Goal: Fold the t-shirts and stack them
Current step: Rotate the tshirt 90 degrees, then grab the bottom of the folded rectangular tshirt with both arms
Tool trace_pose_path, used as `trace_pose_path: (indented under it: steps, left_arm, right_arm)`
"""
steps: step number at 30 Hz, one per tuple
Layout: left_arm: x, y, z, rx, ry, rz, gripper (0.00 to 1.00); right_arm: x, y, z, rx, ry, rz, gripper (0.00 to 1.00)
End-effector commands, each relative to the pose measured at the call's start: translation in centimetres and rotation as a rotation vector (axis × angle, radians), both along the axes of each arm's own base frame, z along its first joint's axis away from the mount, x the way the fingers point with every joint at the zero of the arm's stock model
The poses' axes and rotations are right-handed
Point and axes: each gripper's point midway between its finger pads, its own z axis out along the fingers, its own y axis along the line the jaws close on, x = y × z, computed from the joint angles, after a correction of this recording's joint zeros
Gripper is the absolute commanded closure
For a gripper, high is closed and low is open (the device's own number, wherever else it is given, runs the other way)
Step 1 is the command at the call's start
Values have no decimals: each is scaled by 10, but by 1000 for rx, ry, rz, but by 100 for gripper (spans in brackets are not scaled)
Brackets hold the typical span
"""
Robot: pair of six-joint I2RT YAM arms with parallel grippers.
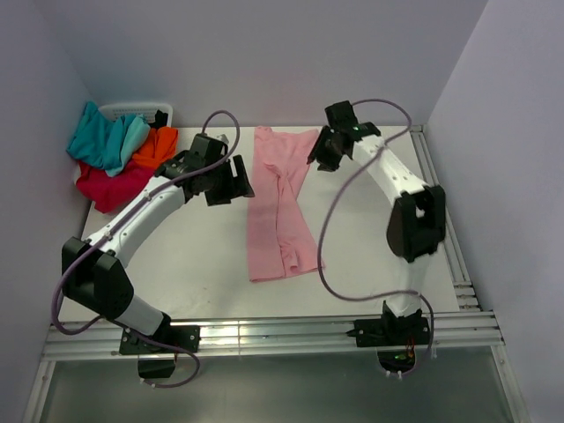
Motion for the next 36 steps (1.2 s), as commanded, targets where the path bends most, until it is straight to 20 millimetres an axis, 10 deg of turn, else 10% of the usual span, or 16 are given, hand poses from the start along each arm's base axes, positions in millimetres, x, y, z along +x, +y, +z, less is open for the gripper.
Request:
trace_pose_path:
  steps: [1, 6, 10, 21, 28, 33, 36]
  left_arm:
    - [-2, -20, -4, -34, -22, -56, 22]
    - [-11, -25, -16, -49, -7, -80, 23]
    - [-19, -24, -25, -53, 6, -91, 23]
    - [-35, -13, -31, -39, 14, -85, 23]
    - [-44, -5, -36, -20, 19, -80, 23]
    - [-48, -3, -42, -12, 30, -78, 23]
    - [-50, -2, -46, -8, 33, -82, 23]
  right_arm:
    - [-57, -11, 36, 10, -48, 7, 53]
    - [-151, -31, -17, 12, 61, 7, 52]
    - [-190, -30, -55, 16, 146, 34, 54]
    - [-239, -2, -119, -7, 304, 92, 55]
    - [-254, 14, -122, -33, 326, 147, 58]
    - [-263, 12, -129, -34, 346, 153, 100]
    - [-267, 11, -126, -33, 345, 153, 100]
